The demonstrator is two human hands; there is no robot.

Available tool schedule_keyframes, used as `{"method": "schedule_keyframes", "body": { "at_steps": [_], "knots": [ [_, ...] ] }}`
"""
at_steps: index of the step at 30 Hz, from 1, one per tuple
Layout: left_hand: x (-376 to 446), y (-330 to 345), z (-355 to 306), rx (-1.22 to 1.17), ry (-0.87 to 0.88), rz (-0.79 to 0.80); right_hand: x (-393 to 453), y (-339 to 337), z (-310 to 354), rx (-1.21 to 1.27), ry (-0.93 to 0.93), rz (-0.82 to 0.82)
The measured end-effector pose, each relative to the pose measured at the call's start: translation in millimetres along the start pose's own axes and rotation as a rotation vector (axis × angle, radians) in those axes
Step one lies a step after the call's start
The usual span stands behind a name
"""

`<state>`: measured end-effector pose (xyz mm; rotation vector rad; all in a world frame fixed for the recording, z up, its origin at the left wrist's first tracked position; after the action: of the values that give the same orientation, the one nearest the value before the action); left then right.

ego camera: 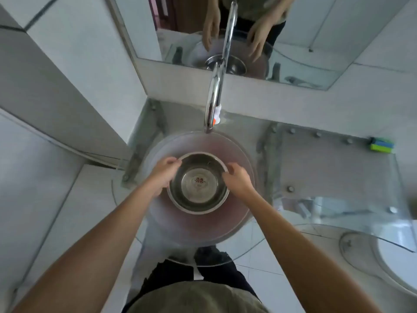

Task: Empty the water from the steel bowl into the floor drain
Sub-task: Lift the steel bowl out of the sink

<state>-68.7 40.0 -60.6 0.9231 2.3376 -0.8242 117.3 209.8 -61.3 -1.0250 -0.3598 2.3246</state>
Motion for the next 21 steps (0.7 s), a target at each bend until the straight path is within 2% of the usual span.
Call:
{"method": "schedule_keyframes", "body": {
  "at_steps": [2,6,10,21],
  "knots": [
    [9,0,3,0.093,-0.012,-0.031,11,5,-10,-0.035,0.085,0.030],
    [28,4,30,0.084,-0.104,-0.021,21,26,-34,0.000,0.253,0.113],
    [37,14,54,0.063,-0.251,0.069,35,37,-43,0.052,0.301,0.109],
    [64,17,65,0.058,-0.318,0.064,61,48,-67,0.116,0.459,0.108]
  ]
}}
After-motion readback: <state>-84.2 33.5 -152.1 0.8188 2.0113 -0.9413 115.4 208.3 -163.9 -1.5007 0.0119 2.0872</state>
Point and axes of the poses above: each hand's wrist, its own x-axis towards the middle knuckle, its own y-axis out of the palm, z = x × y, the point moved 10 cm from there along x, towards the middle knuckle, and after that the axes turned 3 degrees about z, right-handed, at the moved point
